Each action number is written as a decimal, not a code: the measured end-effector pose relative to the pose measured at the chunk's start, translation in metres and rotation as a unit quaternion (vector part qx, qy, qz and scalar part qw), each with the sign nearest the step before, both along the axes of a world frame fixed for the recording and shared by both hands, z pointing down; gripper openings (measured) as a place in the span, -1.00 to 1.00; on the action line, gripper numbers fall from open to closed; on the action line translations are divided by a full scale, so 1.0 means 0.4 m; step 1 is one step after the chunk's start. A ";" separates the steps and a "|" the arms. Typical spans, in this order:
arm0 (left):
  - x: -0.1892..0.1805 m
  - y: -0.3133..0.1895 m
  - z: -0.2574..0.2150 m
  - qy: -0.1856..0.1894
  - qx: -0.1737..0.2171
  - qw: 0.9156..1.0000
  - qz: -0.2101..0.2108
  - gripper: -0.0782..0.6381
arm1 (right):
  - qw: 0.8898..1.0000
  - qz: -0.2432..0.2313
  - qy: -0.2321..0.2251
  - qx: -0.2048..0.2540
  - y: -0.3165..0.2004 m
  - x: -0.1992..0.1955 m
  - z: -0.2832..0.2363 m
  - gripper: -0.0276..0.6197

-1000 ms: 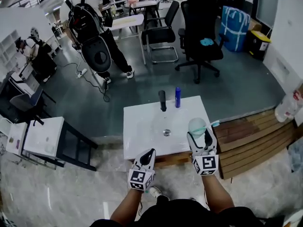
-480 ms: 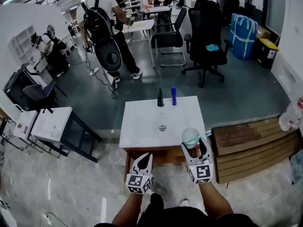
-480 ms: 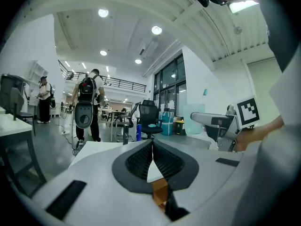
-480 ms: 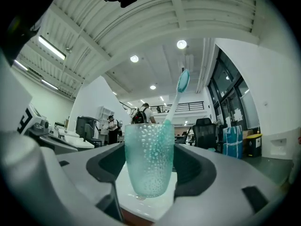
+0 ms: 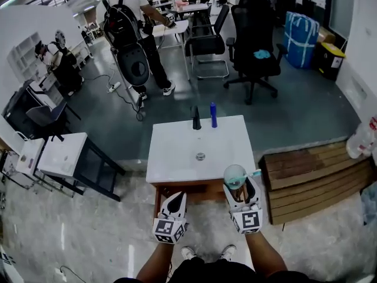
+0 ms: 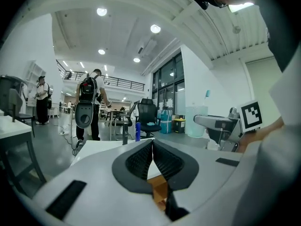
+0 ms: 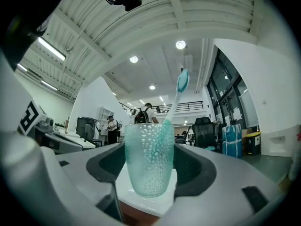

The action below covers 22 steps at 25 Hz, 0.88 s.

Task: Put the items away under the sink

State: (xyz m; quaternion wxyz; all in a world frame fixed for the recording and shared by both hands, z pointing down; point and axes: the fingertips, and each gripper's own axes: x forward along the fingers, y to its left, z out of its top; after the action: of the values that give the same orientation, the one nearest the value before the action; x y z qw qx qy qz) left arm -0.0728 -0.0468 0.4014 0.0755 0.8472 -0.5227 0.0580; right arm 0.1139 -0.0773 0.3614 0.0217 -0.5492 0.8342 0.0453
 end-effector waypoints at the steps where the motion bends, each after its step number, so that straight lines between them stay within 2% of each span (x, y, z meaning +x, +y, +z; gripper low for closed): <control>1: -0.006 -0.005 0.006 -0.004 0.001 1.000 0.004 -0.72 | 1.000 -0.001 0.000 0.002 -0.004 -0.008 0.003 0.10; 7: -0.043 -0.032 0.053 -0.002 0.007 1.000 0.021 -0.72 | 1.000 -0.005 0.006 0.012 -0.017 -0.063 0.051 0.10; 13: -0.062 -0.053 0.176 0.001 0.023 0.999 0.021 -0.72 | 1.000 -0.003 0.002 0.012 0.005 -0.101 0.200 0.10; 16: -0.063 -0.066 0.283 0.004 0.020 1.000 0.021 -0.72 | 1.000 0.000 0.004 0.007 0.007 -0.106 0.318 0.10; 22: -0.064 -0.085 0.593 -0.006 0.004 0.999 0.034 -0.72 | 1.000 0.006 0.007 -0.008 -0.019 -0.116 0.625 0.10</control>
State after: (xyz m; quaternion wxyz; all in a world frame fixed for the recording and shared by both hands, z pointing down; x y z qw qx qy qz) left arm -0.0983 -0.0808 0.6387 0.0669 0.8643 -0.4944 0.0636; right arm 0.0674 -0.0851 0.6113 0.0112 -0.5543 0.8312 0.0425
